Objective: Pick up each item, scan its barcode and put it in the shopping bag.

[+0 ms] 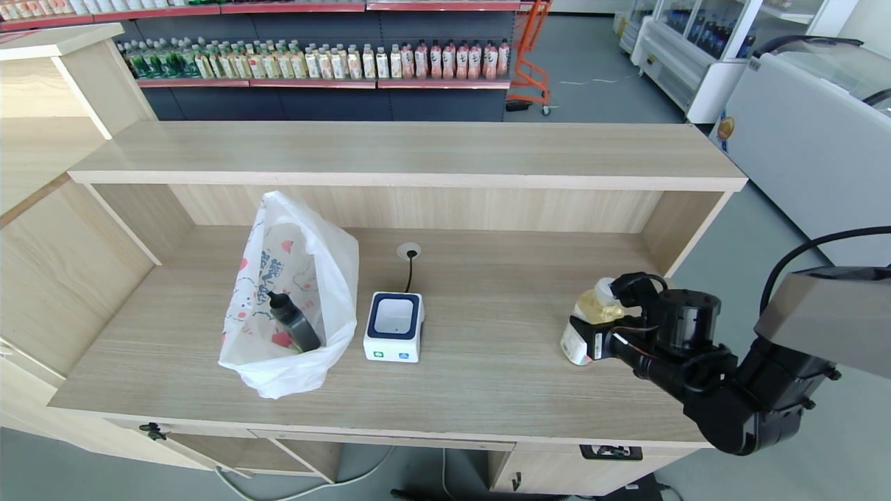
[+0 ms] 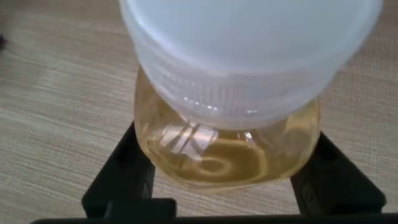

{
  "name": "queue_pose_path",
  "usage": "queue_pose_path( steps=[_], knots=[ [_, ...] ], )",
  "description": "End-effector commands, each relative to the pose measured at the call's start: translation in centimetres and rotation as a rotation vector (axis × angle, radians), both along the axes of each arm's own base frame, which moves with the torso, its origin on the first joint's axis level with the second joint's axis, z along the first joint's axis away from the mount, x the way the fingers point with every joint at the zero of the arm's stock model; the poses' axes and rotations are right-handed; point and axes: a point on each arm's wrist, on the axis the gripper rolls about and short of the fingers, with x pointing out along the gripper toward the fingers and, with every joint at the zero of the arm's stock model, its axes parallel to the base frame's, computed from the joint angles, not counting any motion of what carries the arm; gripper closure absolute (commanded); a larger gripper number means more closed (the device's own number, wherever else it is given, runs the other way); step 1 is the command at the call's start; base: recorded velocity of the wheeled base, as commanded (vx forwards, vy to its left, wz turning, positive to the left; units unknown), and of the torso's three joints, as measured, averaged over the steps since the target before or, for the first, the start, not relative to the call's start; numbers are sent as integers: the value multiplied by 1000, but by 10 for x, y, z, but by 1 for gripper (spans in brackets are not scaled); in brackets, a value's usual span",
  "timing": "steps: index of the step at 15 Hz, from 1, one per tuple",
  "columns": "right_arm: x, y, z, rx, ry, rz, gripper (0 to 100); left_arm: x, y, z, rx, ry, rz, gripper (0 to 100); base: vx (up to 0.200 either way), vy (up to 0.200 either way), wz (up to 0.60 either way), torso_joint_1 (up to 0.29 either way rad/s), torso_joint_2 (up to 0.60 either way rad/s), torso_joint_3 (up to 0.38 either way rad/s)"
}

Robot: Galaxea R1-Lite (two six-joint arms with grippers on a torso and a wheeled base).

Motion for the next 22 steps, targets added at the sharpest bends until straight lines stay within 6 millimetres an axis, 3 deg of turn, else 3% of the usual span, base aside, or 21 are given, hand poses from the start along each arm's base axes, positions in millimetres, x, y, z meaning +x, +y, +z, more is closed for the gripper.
queue_pose_path(
  steps=[1, 10, 12, 15, 17, 20, 22],
  knots=[
    [1, -1, -2, 0, -1, -3, 100, 0, 0, 0, -1, 0, 1, 0, 0, 0, 0, 0, 0, 0],
    [3, -1, -30, -89, 34, 17, 100, 0, 0, 0, -1, 0, 1, 0, 0, 0, 0, 0, 0, 0],
    [7, 0, -24, -72, 9, 15, 100, 0, 0, 0, -1, 0, 1, 0, 0, 0, 0, 0, 0, 0],
    [6, 0, 16, 63, -61, 2, 100, 0, 0, 0, -1, 0, 1, 0, 0, 0, 0, 0, 0, 0],
    [-13, -11, 59, 235, -5, 50, 100, 0, 0, 0, -1, 0, 1, 0, 0, 0, 0, 0, 0, 0],
    [-47, -13, 107, 411, 70, 314, 100, 0, 0, 0, -1, 0, 1, 0, 0, 0, 0, 0, 0, 0],
    [-66, -12, 112, 440, 118, 521, 100, 0, 0, 0, -1, 0, 1, 0, 0, 0, 0, 0, 0, 0]
  ],
)
